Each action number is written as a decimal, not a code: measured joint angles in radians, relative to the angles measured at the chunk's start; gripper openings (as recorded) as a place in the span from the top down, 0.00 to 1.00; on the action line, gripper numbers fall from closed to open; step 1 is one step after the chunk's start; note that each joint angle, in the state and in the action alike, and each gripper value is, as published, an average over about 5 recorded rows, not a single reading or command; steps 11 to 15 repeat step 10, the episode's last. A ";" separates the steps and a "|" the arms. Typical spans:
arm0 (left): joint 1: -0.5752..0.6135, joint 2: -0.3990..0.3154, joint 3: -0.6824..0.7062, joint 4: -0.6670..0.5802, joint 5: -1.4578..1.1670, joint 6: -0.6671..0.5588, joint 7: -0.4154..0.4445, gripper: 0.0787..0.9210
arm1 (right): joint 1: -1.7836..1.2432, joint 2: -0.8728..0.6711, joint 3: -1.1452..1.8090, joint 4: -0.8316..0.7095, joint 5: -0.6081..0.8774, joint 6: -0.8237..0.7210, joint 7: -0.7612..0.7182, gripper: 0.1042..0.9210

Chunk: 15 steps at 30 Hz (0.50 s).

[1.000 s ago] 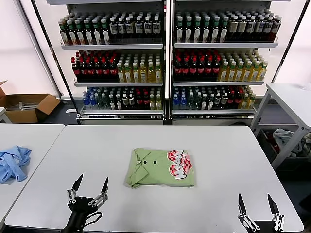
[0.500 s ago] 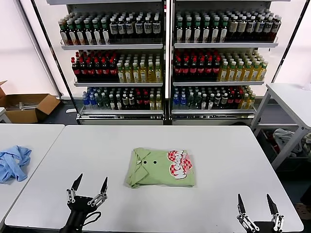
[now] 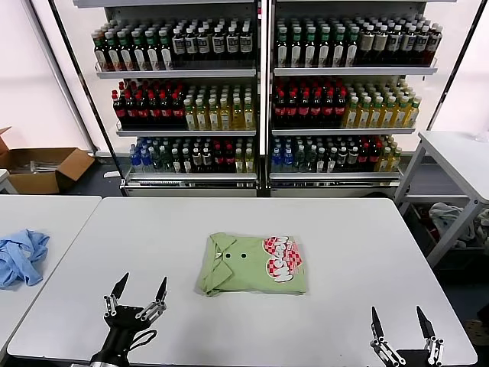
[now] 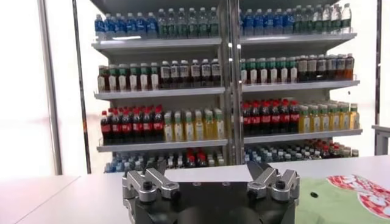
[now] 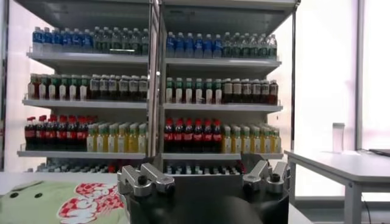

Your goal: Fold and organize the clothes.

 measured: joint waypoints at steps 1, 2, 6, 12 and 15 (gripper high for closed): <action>0.001 0.000 -0.001 0.000 -0.001 0.000 0.000 0.12 | 0.000 0.000 0.000 0.000 0.000 0.000 0.000 0.12; 0.002 0.000 -0.003 -0.001 -0.003 0.000 0.000 0.12 | 0.000 0.000 0.000 -0.001 0.000 0.000 -0.001 0.12; 0.003 0.000 -0.004 0.000 -0.006 0.000 0.000 0.12 | -0.003 0.002 0.002 0.001 -0.003 0.001 -0.004 0.12; 0.002 0.000 -0.001 0.001 -0.008 0.000 -0.001 0.12 | -0.008 0.004 0.003 0.004 -0.005 0.003 -0.005 0.12; 0.002 0.000 -0.001 0.001 -0.008 0.000 -0.001 0.12 | -0.008 0.004 0.003 0.004 -0.005 0.003 -0.005 0.12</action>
